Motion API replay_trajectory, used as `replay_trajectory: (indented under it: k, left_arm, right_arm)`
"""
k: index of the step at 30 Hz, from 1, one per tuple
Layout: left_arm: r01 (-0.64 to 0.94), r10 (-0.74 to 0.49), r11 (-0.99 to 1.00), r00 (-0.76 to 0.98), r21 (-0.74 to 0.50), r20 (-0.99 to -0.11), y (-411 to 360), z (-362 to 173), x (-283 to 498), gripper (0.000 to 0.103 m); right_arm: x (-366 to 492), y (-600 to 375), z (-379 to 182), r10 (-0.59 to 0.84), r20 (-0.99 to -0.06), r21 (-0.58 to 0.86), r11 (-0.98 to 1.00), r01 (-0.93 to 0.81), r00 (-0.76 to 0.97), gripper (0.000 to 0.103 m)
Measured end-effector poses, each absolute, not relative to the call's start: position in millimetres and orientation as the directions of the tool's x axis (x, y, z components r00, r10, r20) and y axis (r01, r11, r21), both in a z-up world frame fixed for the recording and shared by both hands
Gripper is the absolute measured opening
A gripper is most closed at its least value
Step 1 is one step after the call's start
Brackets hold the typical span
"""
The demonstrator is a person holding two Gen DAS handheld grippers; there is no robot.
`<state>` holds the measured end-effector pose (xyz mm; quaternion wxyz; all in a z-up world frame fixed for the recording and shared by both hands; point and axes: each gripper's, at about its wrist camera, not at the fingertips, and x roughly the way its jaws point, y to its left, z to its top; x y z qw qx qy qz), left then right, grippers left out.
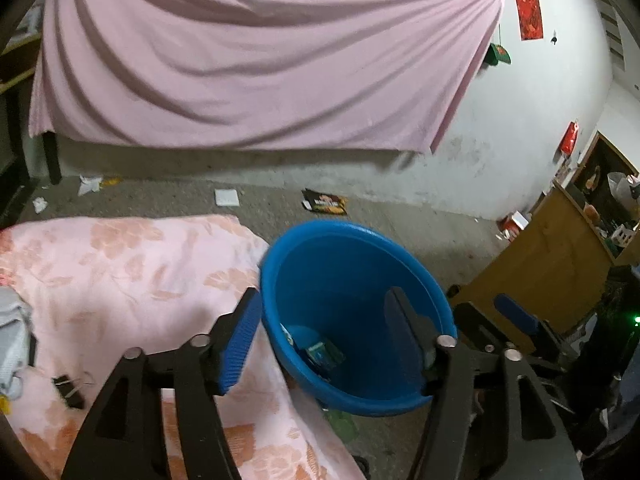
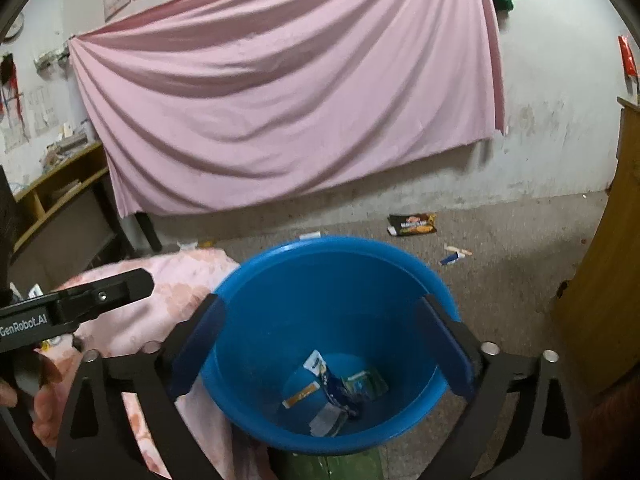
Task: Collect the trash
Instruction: 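Move both tools back over the bed toward the remaining trash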
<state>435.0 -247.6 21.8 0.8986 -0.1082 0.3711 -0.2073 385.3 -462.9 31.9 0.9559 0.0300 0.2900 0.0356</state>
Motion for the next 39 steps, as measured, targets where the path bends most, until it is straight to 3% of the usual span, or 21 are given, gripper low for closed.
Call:
replay_trajectory:
  k: [2, 8, 16, 25, 39]
  left_arm:
    - [0.284, -0.449, 0.891, 0.66, -0.353, -0.602, -239.9, 28.3, 430.0, 0.077]
    - [0.257, -0.401, 0.91, 0.748, -0.327, -0.529, -214.9, 55.6, 404.4, 0.098]
    - [0.237, -0.318, 0.939, 0.875, -0.248, -0.365, -170.8, 92.6, 344.3, 0.101]
    - [0.176, -0.206, 0.97, 0.961, -0.165, -0.187, -102.3, 115.7, 268.5, 0.101]
    - [-0.008, 0.0, 0.994, 0.997, -0.112, -0.072, 13.3, 116.0, 171.6, 0.101]
  right_arm:
    - [382.2, -460.0, 39.5, 0.087, -0.527, 0.079, 0.995, -0.054, 0.845, 0.103]
    - [366.6, -445.9, 64.5, 0.113, -0.433, 0.088, 0.993, -0.083, 0.894, 0.103]
    - [331.4, -410.7, 100.3, 0.18, -0.276, 0.082, 0.983, -0.164, 0.944, 0.103]
    - [282.1, -345.9, 130.3, 0.268, -0.11, -0.025, 0.962, -0.272, 0.957, 0.103]
    - [224.2, -260.2, 140.6, 0.384, 0.049, -0.063, 0.922, -0.381, 0.922, 0.103]
